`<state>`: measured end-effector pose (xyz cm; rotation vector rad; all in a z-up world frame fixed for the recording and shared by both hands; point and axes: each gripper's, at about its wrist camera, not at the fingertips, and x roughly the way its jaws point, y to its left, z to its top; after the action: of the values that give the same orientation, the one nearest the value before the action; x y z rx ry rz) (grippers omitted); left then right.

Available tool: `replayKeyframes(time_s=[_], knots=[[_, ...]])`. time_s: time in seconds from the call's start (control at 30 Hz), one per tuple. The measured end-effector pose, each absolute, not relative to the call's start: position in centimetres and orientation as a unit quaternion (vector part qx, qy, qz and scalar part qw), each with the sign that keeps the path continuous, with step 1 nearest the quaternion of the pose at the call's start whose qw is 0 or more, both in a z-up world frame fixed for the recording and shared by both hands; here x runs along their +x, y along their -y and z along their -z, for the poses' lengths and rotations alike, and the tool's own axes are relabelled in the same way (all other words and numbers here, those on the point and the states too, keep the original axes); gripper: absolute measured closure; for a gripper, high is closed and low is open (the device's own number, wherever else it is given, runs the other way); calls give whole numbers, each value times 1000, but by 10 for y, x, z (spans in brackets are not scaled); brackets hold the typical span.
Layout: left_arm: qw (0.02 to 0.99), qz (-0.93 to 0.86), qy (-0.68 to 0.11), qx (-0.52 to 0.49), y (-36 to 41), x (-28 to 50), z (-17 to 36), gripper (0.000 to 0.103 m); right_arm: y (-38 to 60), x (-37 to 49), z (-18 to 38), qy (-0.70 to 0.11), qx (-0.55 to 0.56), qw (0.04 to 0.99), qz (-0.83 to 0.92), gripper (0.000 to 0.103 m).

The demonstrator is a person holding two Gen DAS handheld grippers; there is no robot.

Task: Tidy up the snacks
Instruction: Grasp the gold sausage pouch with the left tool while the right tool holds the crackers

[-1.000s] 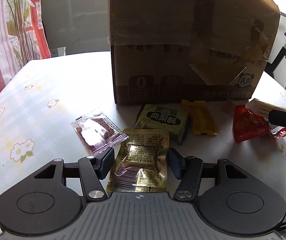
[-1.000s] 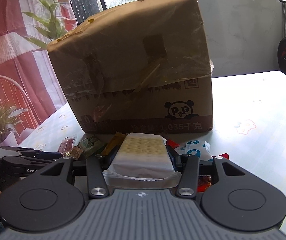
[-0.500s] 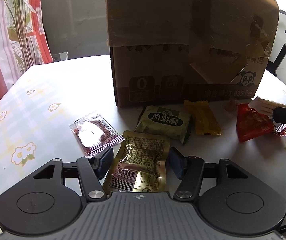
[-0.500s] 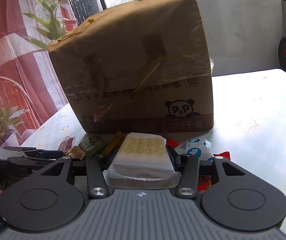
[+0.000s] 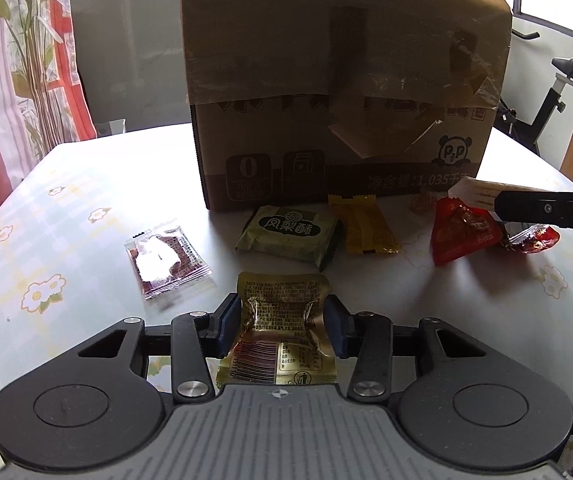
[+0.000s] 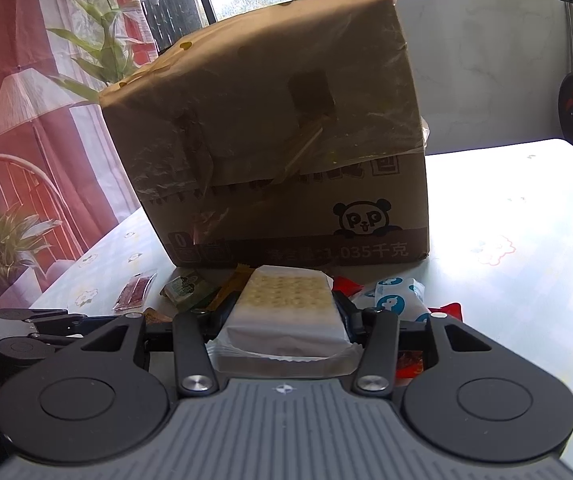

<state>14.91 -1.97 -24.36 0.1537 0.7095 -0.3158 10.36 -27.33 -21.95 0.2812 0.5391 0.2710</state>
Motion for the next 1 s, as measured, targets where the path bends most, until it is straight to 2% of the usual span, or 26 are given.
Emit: replayKeyframes(time_s=[0.1, 0.23, 0.6, 0.8, 0.9, 0.97, 1.0], knots=[[921, 159, -345, 84, 25, 146, 244, 54, 272, 103, 219, -263, 138, 945, -134, 54], [917, 159, -357, 80, 23, 150, 249, 45, 274, 101, 219, -262, 139, 946, -134, 54], [918, 155, -356, 78, 23, 148, 250, 43, 275, 101, 220, -262, 141, 945, -136, 54], [919, 153, -355, 78, 22, 148, 250, 38, 274, 101, 221, -262, 141, 945, -136, 54], [920, 155, -352, 80, 22, 147, 251, 37, 275, 101, 221, -262, 141, 945, -137, 54], [919, 165, -350, 77, 21, 146, 251, 46, 275, 101, 221, -262, 141, 945, -137, 54], [918, 165, -351, 80, 22, 146, 250, 46, 274, 101, 221, -262, 141, 945, -136, 54]])
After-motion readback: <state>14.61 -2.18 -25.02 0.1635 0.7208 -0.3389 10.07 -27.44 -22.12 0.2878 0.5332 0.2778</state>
